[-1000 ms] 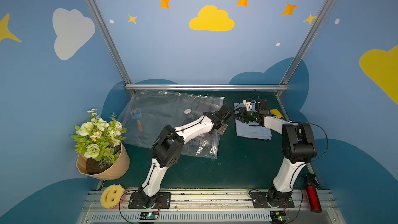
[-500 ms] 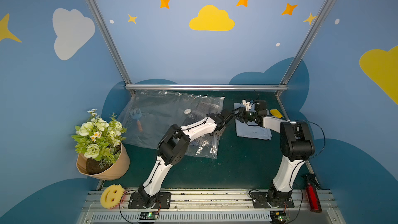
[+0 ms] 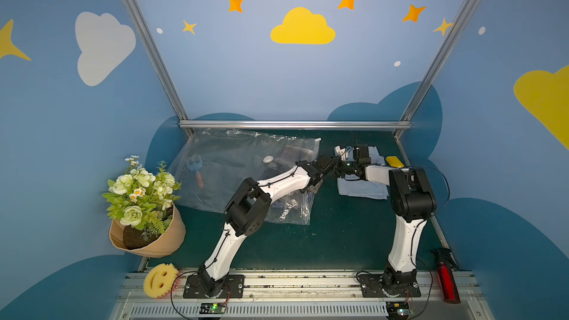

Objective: Take the shirt out of the vacuum bag
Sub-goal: Take out the shirt from the vacuum bag.

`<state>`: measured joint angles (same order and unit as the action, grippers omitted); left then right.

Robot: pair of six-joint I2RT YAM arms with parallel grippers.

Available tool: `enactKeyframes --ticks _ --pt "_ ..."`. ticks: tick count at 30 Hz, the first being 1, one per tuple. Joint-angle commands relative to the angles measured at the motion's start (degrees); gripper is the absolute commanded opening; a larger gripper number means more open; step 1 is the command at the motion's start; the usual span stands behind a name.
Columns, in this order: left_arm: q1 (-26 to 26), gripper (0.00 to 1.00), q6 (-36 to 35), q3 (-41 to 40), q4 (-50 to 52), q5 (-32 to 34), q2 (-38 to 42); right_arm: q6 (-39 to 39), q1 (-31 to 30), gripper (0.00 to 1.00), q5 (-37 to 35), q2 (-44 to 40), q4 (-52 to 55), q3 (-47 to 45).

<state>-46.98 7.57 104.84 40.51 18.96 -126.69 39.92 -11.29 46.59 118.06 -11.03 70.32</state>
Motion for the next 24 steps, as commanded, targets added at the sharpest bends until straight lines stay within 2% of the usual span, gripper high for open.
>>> enactKeyframes --ticks 1,8,13,24 --pt "0.6 0.13 1.3 0.5 1.3 0.6 3.4 -1.0 -0.3 0.49 0.3 1.6 0.5 1.4" --pt "1.6 0.04 2.7 0.4 0.0 -0.8 5.8 -0.9 -0.9 0.54 -0.5 2.4 0.3 2.1" --pt "2.3 0.04 3.7 0.2 -0.9 -2.9 6.9 -0.6 -1.4 0.55 -0.6 2.5 -0.5 1.8" --pt "2.4 0.04 4.2 -0.6 -1.6 -4.0 7.2 1.7 -2.6 0.52 -0.6 5.1 -2.5 3.4"
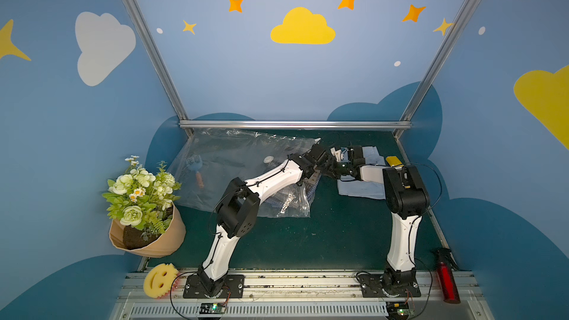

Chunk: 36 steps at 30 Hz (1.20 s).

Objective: Take the shirt out of the vacuum bag
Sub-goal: Take out the shirt from the vacuum bag.

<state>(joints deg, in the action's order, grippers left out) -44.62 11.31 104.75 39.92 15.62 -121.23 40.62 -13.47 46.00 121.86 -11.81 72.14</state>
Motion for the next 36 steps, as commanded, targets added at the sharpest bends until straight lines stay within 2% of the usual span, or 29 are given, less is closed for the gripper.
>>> enactKeyframes --ticks 1,5,13,19,21,22,23,24,26,36 --pt "0.1 0.04 0.6 -0.6 -1.1 -0.6 1.7 1.2 -0.5 0.51 -0.1 1.4 -2.0 1.7" --pt "0.3 0.04 0.8 -0.9 -1.3 -1.2 1.8 2.4 -1.0 0.44 0.0 1.4 -2.9 2.6" --pt "0.4 0.04 1.0 -1.6 -2.0 -1.9 1.8 2.8 -3.5 0.16 -1.4 1.1 -1.2 4.3" --pt "1.1 0.04 1.1 -3.4 -2.9 -2.2 2.7 0.6 -3.6 0.06 -6.0 -1.9 3.3 2.9" --pt "1.2 0.04 1.2 -3.6 -3.1 -2.5 2.7 -0.2 -3.7 0.09 -7.6 -3.2 5.0 2.6" --pt "1.2 0.04 1.2 -3.6 -3.1 -2.6 2.7 -0.6 -3.7 0.16 -8.2 -3.5 5.9 2.6" --pt "1.3 0.04 1.2 -3.6 -3.3 -2.8 2.8 -1.5 -3.7 0.29 -9.0 -3.7 7.2 2.7" --pt "1.4 0.04 1.2 -3.5 -3.4 -2.9 2.6 -2.0 -3.7 0.38 -9.7 -3.8 8.3 2.8" --pt "1.3 0.04 1.2 -3.4 -3.4 -3.1 2.6 -2.6 -3.7 0.44 -10.0 -3.6 9.0 2.7" --pt "1.6 0.04 1.2 -3.3 -3.3 -3.3 2.5 0.1 -3.9 0.42 -9.7 -0.7 5.5 2.8"
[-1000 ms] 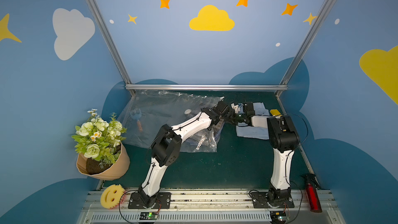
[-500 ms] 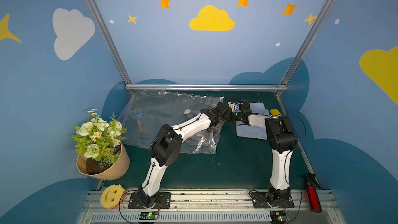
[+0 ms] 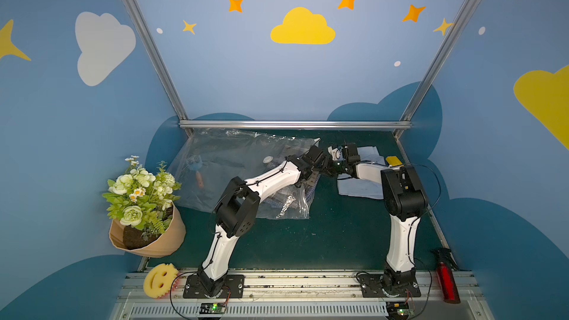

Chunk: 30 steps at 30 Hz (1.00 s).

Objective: Take the shirt out of the vacuum bag
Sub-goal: Take out the shirt from the vacuum bag.

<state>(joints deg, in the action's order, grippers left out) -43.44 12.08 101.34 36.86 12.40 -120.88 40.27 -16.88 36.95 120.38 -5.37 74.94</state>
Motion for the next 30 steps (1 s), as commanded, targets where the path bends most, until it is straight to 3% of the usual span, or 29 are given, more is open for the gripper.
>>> enactKeyframes --ticks 1,6,12,21,23,26,27,28,30 --pt "0.4 0.04 0.4 0.0 -0.3 -0.1 2.3 0.7 -0.6 0.41 -0.7 0.9 -1.2 0.1" --pt "0.5 0.04 0.6 -0.3 -0.5 -0.3 2.1 0.2 -1.1 0.39 -1.5 1.4 0.2 1.6" --pt "0.5 0.04 0.8 -0.4 -0.7 -0.5 2.2 -1.0 -1.7 0.43 -3.0 2.4 2.1 2.8" --pt "1.3 0.06 1.5 -4.3 -4.3 -1.8 4.6 -1.6 -1.7 0.09 -5.0 0.1 4.7 4.1" --pt "2.7 0.22 3.1 -7.5 -8.0 -5.2 7.2 -2.3 -1.7 0.01 -5.3 -1.3 5.8 4.6" --pt "4.6 0.63 4.1 -11.6 -13.1 -8.3 11.6 -2.7 -1.7 0.00 -5.4 -3.1 7.0 5.1" --pt "5.1 0.72 4.3 -12.9 -14.5 -8.7 13.1 -2.8 -1.7 0.00 -5.2 -3.3 7.4 5.5" --pt "5.8 0.80 4.7 -14.2 -16.0 -9.5 14.8 -2.9 -1.7 0.00 -4.9 -3.3 7.6 5.9" --pt "7.1 0.86 5.0 -16.3 -18.8 -11.7 17.8 -2.7 -1.7 0.00 -4.1 -2.8 7.7 6.6"
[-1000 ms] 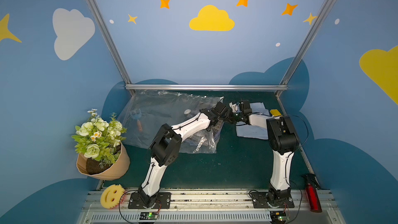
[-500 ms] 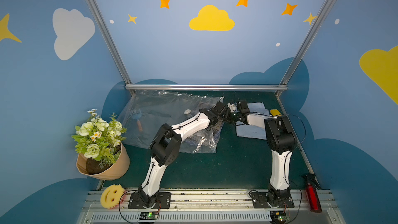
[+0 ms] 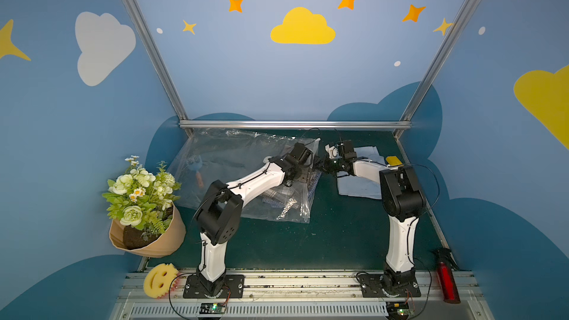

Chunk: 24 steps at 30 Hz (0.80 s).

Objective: Take the shirt out of the vacuum bag
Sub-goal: Take out the shirt from the vacuum bag.

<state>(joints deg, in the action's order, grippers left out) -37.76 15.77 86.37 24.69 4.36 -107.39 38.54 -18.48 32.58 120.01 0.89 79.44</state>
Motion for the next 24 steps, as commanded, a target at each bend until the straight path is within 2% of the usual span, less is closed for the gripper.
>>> enactKeyframes --ticks 1,6,9,14,17,22,24 --pt "2.1 0.86 1.3 -2.0 -7.3 -3.8 5.6 -1.0 -0.1 0.00 0.7 -1.8 1.5 2.7" --pt "7.3 0.82 0.2 -3.9 -6.6 -1.0 7.4 -1.7 -0.3 0.00 3.1 1.7 3.8 7.0" --pt "13.2 0.73 2.5 -7.9 -8.6 -2.3 7.2 -3.3 -0.1 0.00 3.3 2.3 7.2 9.8" --pt "21.9 0.48 9.3 -14.6 -14.9 -5.5 5.4 -6.2 -0.2 0.00 3.8 4.0 13.7 15.3" --pt "25.0 0.35 11.7 -16.7 -18.3 -6.9 3.4 -6.6 -0.2 0.00 4.2 5.1 15.8 17.4" --pt "28.7 0.05 12.9 -13.5 -16.4 -9.6 -2.7 -6.1 -0.4 0.00 4.0 5.6 15.1 17.2" --pt "29.7 0.04 13.7 -12.5 -16.1 -10.7 -4.4 -6.1 -0.5 0.00 3.7 5.5 15.1 17.1"
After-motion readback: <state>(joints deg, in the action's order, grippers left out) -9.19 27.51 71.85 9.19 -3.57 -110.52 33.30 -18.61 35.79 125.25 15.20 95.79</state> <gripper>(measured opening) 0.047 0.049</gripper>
